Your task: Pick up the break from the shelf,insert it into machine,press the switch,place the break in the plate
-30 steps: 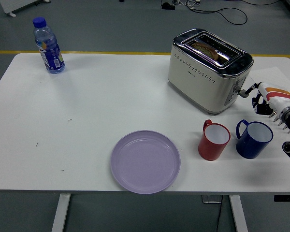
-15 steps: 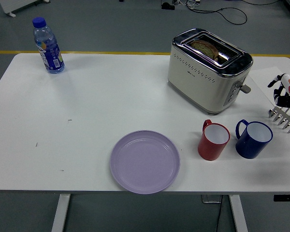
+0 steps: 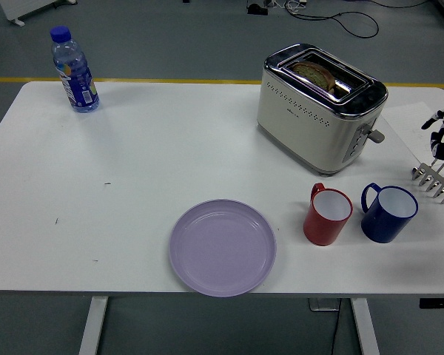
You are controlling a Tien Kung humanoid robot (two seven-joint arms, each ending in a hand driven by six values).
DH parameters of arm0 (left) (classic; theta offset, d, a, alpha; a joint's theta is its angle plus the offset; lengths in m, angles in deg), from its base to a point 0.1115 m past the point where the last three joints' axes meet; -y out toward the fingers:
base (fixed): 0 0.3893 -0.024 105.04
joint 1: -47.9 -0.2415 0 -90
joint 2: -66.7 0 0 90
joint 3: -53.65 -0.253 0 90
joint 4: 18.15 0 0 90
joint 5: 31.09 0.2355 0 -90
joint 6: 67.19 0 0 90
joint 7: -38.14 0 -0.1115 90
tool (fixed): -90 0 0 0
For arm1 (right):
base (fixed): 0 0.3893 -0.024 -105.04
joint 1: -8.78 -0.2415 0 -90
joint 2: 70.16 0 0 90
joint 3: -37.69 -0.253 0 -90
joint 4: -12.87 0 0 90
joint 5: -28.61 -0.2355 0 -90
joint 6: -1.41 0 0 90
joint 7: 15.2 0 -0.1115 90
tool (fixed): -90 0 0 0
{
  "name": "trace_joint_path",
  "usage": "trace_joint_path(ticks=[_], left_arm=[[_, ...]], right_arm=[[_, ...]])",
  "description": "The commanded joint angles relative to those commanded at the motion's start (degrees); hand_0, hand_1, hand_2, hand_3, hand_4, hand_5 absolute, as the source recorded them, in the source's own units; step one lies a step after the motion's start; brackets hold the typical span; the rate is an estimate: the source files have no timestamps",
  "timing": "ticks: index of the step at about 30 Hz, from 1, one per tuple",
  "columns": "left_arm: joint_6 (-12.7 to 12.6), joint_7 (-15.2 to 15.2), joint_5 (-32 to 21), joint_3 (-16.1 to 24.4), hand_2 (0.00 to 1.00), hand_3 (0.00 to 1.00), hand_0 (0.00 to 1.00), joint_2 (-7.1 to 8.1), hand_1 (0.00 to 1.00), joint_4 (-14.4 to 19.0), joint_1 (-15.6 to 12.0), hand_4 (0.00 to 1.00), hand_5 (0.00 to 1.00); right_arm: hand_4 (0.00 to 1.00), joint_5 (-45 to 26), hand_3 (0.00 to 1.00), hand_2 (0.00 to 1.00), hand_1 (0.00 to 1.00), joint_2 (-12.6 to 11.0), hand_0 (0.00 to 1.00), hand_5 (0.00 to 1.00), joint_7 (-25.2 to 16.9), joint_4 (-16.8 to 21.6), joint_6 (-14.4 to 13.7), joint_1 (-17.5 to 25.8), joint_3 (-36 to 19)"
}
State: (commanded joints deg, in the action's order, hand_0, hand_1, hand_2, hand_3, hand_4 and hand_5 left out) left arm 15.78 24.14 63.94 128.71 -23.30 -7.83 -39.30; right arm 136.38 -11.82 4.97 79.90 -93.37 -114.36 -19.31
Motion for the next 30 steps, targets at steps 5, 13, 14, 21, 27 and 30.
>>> trace_joint_path(ticks=[5,13,14,21,27,30], left_arm=[[0.12,-0.08,-0.22,-0.41,0.443,0.564,0.614,0.00,0.472,0.00,0.04,0.306,0.930],[0.15,-0.12,-0.34,-0.45,0.443,0.564,0.614,0.00,0.472,0.00,-0.02,0.307,0.930],[0.16,-0.13,-0.30,-0.41,0.443,0.564,0.614,0.00,0.472,0.00,-0.04,0.307,0.930],[0.34,-0.24,0.73,0.19,0.443,0.563,0.614,0.00,0.472,0.00,-0.34,0.307,0.931],[0.49,-0.27,1.56,0.72,0.443,0.564,0.614,0.00,0.473,0.00,-0.61,0.307,0.932],[0.62,-0.28,2.23,1.14,0.443,0.564,0.614,0.00,0.473,0.00,-0.73,0.307,0.932]], right_arm=[[0.351,0.00,0.619,0.378,0.252,0.15,0.220,0.005,0.14,1.14,0.19,-0.11,0.51],[0.350,1.68,0.618,0.379,0.252,-0.35,0.220,0.006,1.93,4.25,-3.21,0.62,-1.39],[0.350,1.73,0.618,0.379,0.252,-0.38,0.220,0.006,2.05,4.56,-3.79,0.73,-1.58],[0.396,0.90,0.747,0.506,0.397,-0.57,0.368,0.099,0.72,7.53,-12.03,1.58,-3.84],[0.514,-3.72,0.802,0.704,0.605,-0.60,0.602,0.227,-3.93,9.64,-17.86,2.36,-5.74],[0.514,-8.73,0.802,0.704,0.605,-0.39,0.602,0.227,-8.06,10.92,-20.88,2.96,-7.27]])
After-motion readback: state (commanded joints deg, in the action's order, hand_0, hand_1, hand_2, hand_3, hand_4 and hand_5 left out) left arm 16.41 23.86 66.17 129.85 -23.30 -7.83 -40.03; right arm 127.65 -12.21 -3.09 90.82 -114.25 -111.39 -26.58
